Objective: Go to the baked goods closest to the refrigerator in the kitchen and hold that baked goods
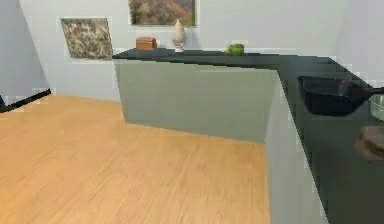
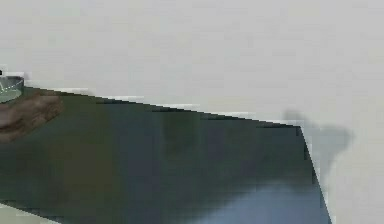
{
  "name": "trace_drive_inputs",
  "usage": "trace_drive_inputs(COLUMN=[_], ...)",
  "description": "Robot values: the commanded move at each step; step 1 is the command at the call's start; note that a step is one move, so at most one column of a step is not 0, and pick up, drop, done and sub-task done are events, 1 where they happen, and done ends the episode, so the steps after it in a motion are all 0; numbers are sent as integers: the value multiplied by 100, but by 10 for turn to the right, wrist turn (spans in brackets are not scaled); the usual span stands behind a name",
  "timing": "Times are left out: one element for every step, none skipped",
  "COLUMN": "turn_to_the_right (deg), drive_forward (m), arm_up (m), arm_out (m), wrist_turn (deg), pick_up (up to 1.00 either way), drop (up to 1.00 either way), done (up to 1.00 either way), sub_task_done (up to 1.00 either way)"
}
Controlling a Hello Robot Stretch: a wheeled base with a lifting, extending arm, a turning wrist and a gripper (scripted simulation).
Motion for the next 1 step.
trace_drive_inputs(turn_to_the_right=[0], drive_forward=[25], arm_up=[0], arm_out=[0], wrist_turn=[0], pick_up=[0], drop=[0], done=[0], sub_task_done=[0])
